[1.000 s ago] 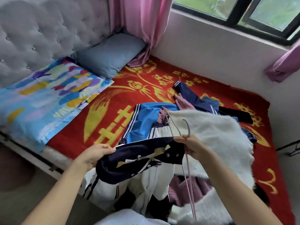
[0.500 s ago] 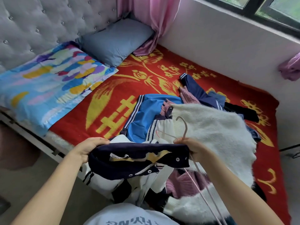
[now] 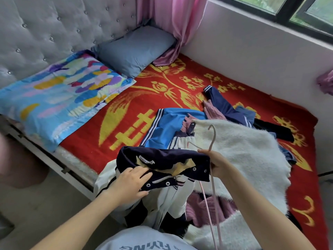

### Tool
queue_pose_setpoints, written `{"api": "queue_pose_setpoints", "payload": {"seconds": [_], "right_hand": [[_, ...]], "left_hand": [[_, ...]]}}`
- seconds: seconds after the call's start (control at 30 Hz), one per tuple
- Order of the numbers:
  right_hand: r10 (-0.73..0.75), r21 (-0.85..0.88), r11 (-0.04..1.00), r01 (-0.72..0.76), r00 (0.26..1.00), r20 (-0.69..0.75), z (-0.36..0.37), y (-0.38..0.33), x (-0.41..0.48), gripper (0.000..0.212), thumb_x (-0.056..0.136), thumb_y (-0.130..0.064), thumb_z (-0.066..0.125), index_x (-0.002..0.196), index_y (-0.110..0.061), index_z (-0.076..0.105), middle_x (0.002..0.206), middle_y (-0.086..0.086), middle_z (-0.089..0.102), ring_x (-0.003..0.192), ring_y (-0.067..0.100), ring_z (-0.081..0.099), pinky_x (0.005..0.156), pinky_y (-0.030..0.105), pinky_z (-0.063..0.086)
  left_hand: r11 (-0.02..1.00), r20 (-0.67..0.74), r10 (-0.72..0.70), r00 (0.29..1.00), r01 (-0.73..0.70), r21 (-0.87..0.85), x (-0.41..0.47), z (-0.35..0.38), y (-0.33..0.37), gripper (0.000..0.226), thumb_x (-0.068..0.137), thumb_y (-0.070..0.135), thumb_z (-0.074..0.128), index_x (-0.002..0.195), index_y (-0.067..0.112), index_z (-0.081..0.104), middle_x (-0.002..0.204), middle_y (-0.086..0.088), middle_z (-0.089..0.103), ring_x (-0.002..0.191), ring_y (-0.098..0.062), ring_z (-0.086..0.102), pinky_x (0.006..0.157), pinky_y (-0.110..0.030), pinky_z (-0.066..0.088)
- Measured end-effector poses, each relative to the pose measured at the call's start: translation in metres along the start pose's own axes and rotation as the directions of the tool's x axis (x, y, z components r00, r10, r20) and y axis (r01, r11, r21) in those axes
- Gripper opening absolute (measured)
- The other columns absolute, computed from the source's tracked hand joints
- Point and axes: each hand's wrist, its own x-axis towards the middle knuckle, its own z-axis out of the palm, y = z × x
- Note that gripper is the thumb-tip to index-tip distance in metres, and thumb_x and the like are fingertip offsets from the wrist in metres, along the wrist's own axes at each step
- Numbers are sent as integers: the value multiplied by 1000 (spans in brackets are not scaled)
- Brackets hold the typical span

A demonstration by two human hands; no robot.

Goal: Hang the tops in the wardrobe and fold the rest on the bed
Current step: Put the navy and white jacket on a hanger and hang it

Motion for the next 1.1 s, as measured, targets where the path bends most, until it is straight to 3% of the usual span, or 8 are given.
{"api": "queue_pose_setpoints", "payload": {"seconds": [0.07,0.2,0.27,0.37,0.57,0.77,0.93,1.1], "right_hand": [[-9,5,1000,9,1000,1,-2,-1,-1,10,86,-14,63,87,-5,60,74,13,63,47,19,62,43,24,49],[-12,11,1000,13,1000,-11,-9,0,-2,10,87,-14,63,87,-5,60,74,13,62,54,22,62,48,27,51],[-20,12,1000,20,1000,-25,-12,1,-2,10,86,-14,64,87,-4,61,75,14,63,61,25,61,52,30,51],[-76,-13,997,75,994,-80,-21,2,-2,9,88,-9,60,80,-5,60,71,12,60,57,22,59,53,30,50],[-218,-428,891,153,970,-108,-48,2,-5,40,98,-5,37,136,-19,43,70,8,52,54,16,49,46,26,42],[-353,-718,618,322,929,112,-54,-32,-34,66,97,3,32,149,-31,8,74,11,60,41,13,48,36,19,35],[-532,-767,396,506,807,258,-56,-66,-67,23,94,-22,55,113,-12,64,57,7,57,47,5,44,51,24,33],[-510,-839,197,507,784,354,-41,-84,-102,25,88,-32,62,90,-8,72,89,7,70,76,16,60,65,31,41]], "left_hand": [[995,134,-88,987,81,61,13,-5,-1,72,50,58,81,108,19,66,94,2,69,81,-17,64,61,-28,52],[979,342,-156,927,99,177,27,-15,-12,46,93,47,46,130,20,49,120,-1,57,118,-24,41,91,-37,34],[987,314,-43,949,-7,158,27,-20,-13,24,79,44,67,95,26,69,93,3,64,99,-22,53,79,-35,42],[989,266,42,963,-77,123,23,-3,-24,34,41,35,91,53,28,60,59,13,55,60,-9,57,54,-19,46],[995,98,97,990,-99,24,26,-28,-27,15,71,10,57,72,24,56,56,11,59,55,-6,58,80,-24,52],[964,97,198,975,-212,164,35,-75,-45,50,33,7,84,69,31,58,46,12,50,45,-4,53,69,-29,53],[913,137,275,952,-303,272,39,-100,-50,39,50,5,79,74,31,63,51,12,48,48,-7,53,84,-29,34],[877,93,319,943,-331,349,39,-113,-46,28,63,4,57,72,29,62,51,10,47,49,-11,52,83,-30,30]]}}
